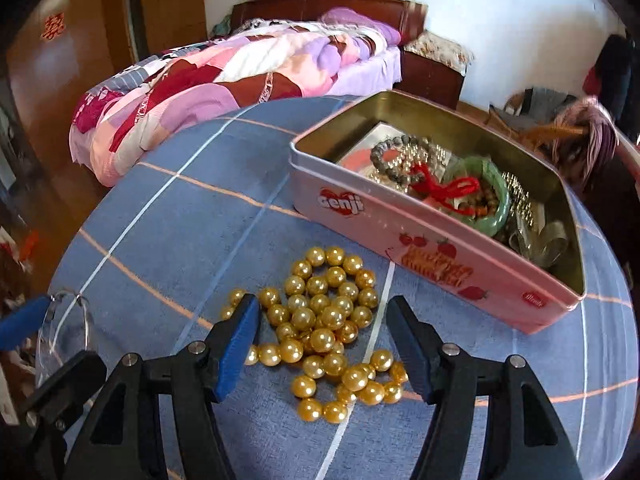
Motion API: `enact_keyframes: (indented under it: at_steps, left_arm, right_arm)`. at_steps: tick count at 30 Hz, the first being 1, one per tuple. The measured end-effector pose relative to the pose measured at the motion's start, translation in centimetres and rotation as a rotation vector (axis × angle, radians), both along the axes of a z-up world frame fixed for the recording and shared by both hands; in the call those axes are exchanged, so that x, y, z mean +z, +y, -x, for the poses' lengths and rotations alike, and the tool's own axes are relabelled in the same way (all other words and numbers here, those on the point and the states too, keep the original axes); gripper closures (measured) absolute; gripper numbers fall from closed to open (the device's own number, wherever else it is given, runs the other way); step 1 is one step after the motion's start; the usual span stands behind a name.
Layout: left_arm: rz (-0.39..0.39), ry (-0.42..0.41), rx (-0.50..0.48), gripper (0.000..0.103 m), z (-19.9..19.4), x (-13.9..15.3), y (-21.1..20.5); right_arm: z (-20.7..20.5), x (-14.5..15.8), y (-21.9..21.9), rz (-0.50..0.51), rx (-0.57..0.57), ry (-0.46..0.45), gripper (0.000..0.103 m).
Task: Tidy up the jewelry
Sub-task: 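Grasp the gold pearl strand with the right tool while the left tool grasps the silver bangle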
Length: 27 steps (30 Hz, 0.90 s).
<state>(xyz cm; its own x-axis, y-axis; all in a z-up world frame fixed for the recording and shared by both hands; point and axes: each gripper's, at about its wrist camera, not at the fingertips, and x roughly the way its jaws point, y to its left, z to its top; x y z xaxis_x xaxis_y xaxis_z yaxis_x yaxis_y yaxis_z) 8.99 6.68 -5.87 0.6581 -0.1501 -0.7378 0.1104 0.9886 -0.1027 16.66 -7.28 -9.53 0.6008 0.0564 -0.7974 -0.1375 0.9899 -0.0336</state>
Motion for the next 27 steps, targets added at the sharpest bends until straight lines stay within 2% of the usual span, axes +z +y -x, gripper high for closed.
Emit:
enact_keyframes:
  at_steps: [2, 3, 4, 9, 11, 12, 22, 27]
  left_arm:
    - [0.003, -0.002, -0.005, 0.033, 0.1, 0.1, -0.1]
    - [0.004, -0.005, -0.009, 0.032, 0.2, 0.2, -0.1]
    - [0.004, -0.007, -0.01, 0.032, 0.2, 0.2, -0.2]
    - [0.015, -0.007, -0.013, 0.033, 0.6, 0.5, -0.3]
    - [0.015, -0.014, -0.019, 0.033, 1.0, 0.8, -0.5]
    - [0.013, -0.018, -0.025, 0.033, 1.2, 0.9, -0.7]
    - [0.014, -0.049, -0.055, 0.033, 2.7, 2.3, -1.8]
    - [0.004, -0.072, -0.086, 0.033, 3.7, 3.0, -2.9]
  right_arm:
    - [0.3, 0.1, -0.6, -0.014, 0.0, 0.008, 0.04]
    - [0.6, 0.2, -0.9, -0.012, 0.002, 0.002, 0.052]
    - [0.8, 0.3, -1.1, -0.015, 0.0, -0.001, 0.071]
    - [2.6, 0.6, -3.3, -0.073, -0.039, 0.001, 0.074]
    - [3.6, 1.3, -4.2, -0.133, -0.056, -0.021, 0.084]
    - [4.3, 2.0, -4.8, -0.175, -0.063, -0.038, 0.093]
    - [9.0, 6.2, -7.7, -0.288, -0.123, -0.139, 0.093]
    - [11.7, 8.5, -8.7, -0.305, -0.133, -0.204, 0.093]
